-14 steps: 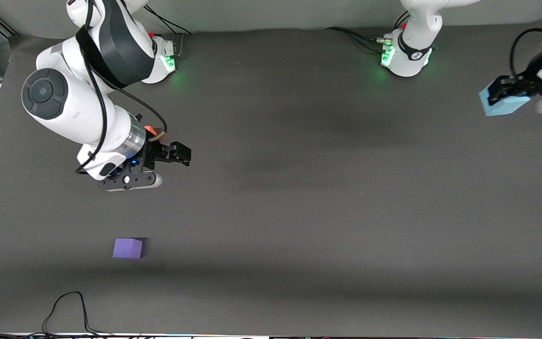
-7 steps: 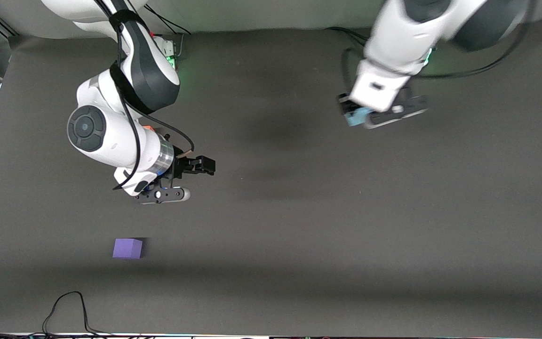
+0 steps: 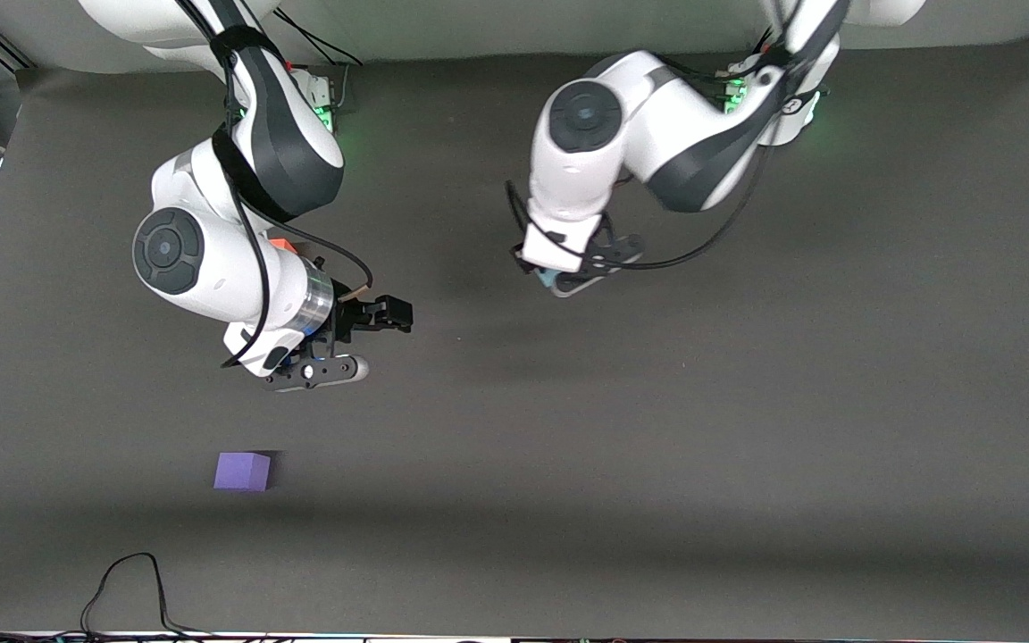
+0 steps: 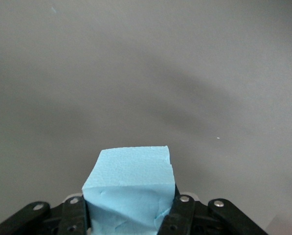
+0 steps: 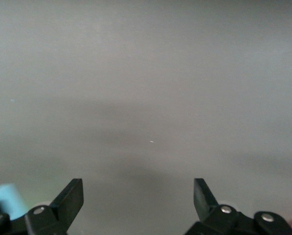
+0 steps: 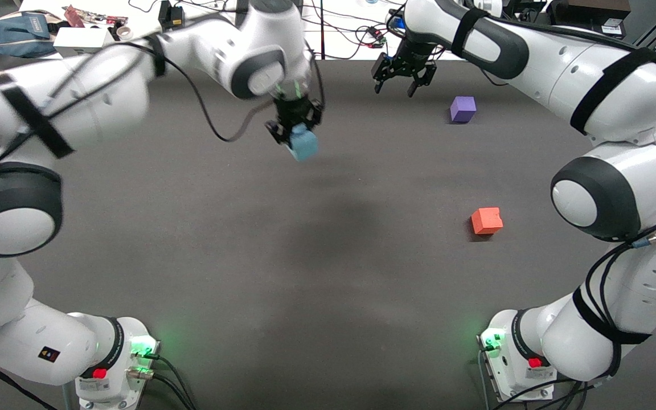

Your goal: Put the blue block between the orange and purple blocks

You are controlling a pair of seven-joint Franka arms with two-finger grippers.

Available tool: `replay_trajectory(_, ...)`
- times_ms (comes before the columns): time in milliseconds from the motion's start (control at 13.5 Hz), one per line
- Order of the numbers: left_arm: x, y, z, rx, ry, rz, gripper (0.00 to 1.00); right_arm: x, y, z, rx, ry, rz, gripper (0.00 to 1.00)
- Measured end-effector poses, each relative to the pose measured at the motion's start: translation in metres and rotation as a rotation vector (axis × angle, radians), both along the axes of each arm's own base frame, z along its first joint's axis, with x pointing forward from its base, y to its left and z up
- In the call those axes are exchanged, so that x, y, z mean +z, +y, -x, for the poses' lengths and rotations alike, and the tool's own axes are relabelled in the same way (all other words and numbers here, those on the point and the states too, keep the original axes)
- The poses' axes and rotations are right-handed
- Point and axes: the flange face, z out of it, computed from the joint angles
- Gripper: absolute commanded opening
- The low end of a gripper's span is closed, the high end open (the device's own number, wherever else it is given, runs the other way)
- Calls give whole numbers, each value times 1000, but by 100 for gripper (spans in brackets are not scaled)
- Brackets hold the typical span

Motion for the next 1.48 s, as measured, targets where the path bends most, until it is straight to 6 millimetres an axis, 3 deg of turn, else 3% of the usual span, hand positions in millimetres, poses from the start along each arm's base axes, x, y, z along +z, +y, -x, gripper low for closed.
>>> replay_trajectory(148, -43, -35, 17, 22, -12, 2, 27, -14, 3, -7, 16, -28, -18, 100)
replay_trajectory(296, -95, -63, 34, 33, -20, 0, 27, -54, 5, -18, 42, -36, -6, 100)
replay_trajectory(444, -141, -82, 50, 22, -25, -6, 27, -87, 7, -25, 45, -39, 10, 100)
replay_trajectory(667, -196, -98, 71, 3, -40, -23, 30, -111, 16, -25, 58, -39, 21, 100)
replay_trajectory(741, -210, -100, 74, 2, -44, -30, 33, -112, 23, -22, 69, -37, 22, 100)
replay_trajectory(815, -221, -102, 74, 6, -50, -31, 53, -112, 30, -19, 80, -37, 22, 100)
replay_trajectory(889, -223, -103, 71, 12, -59, -30, 88, -113, 34, -16, 87, -36, 22, 100)
replay_trajectory(963, -222, -105, 68, 23, -70, -28, 98, -115, 33, -14, 87, -30, 24, 100)
replay_trajectory(1259, -214, -99, 38, 60, -107, -31, 100, -108, 9, 7, 79, -1, 23, 100)
replay_trajectory(1407, -194, -89, 21, 61, -110, -66, 100, -106, -4, 17, 114, -25, 13, 100)
replay_trajectory(1481, -174, -81, 12, 48, -110, -80, 99, -111, -10, 22, 120, -35, 12, 100)
